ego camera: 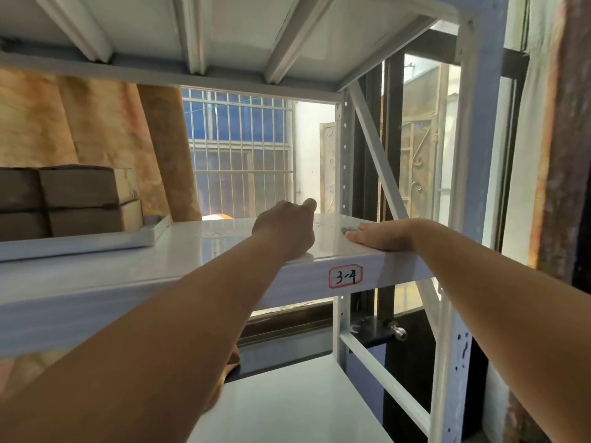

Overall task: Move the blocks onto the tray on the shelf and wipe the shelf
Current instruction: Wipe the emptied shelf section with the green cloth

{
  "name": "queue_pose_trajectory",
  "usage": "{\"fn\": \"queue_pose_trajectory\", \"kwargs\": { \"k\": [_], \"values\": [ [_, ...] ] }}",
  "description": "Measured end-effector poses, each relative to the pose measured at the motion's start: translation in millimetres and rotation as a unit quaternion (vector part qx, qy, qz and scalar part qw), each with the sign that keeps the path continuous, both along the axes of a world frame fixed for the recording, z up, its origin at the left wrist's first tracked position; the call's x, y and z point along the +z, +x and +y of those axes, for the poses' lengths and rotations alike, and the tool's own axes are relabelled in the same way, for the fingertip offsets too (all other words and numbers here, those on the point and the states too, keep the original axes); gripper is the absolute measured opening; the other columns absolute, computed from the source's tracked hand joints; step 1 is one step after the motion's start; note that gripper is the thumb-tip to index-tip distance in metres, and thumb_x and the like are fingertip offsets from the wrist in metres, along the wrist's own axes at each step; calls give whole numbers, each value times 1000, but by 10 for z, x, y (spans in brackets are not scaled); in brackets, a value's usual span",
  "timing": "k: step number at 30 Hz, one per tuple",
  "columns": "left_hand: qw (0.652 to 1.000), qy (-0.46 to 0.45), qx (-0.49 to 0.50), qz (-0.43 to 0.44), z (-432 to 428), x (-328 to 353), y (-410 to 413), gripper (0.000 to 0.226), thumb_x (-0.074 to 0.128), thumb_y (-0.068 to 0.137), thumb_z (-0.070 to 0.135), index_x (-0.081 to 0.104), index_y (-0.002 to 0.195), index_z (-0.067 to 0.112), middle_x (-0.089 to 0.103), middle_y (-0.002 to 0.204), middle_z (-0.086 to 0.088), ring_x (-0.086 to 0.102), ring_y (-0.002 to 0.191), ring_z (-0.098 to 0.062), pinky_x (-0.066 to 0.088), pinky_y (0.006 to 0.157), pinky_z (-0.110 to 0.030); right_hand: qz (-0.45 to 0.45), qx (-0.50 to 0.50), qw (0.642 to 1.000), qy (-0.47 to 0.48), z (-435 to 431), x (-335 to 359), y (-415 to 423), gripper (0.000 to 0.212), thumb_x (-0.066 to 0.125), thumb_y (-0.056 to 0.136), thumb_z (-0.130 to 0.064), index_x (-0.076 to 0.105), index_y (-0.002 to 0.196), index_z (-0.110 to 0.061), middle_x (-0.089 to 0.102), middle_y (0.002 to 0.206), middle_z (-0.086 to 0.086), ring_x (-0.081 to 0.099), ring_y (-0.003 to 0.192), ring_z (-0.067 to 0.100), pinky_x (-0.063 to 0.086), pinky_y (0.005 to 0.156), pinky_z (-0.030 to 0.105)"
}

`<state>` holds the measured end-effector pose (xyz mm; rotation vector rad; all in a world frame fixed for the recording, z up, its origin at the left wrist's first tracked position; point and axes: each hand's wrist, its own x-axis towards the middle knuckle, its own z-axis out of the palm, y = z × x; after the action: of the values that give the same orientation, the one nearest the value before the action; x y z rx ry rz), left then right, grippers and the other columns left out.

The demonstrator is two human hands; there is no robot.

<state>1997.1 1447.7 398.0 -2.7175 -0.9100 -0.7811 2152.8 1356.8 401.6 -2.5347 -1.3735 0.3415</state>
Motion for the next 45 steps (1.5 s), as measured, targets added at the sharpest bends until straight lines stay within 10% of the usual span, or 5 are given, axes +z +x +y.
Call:
{"fn": "queue_pose_trajectory", "kwargs": {
  "k": [13,30,34,42,45],
  "values": [
    [985,21,-26,169,53,-12,6,42,31,99,23,49,134,12,39,150,2,40,132,-28,36,109,-44,-8,38,999,14,74,-47,-222,64,29,88,-70,22,147,-44,61,111,-4,60,103,13,42,96,38],
    [995,-9,-91,-48,-122,30,-56,36,49,89,13,53,124,20,64,124,-2,60,112,-25,51,93,-41,-82,160,984,-8,-139,19,-724,42,20,104,-38,31,141,-22,54,107,4,54,103,18,37,86,30],
    [962,-225,-154,-14,-172,171,-186,51,31,100,41,66,115,6,64,121,-9,59,111,-25,41,103,-39,10,213,977,18,-140,39,-897,31,23,104,-39,50,116,-29,60,108,4,60,102,16,44,92,28],
    [950,-283,-130,-18,415,458,-735,89,31,52,93,65,89,20,66,101,2,61,99,-17,41,103,-36,-105,366,925,14,257,10,-1280,48,14,105,-27,16,153,-20,13,161,3,8,149,19,-1,121,39],
    [979,-193,-57,4,679,475,-841,68,35,85,67,68,95,8,66,96,-3,62,93,-18,45,96,-29,-87,397,913,1,430,49,-1394,47,15,106,-30,14,153,-25,8,162,-3,3,148,13,-3,116,27]
  ]
}}
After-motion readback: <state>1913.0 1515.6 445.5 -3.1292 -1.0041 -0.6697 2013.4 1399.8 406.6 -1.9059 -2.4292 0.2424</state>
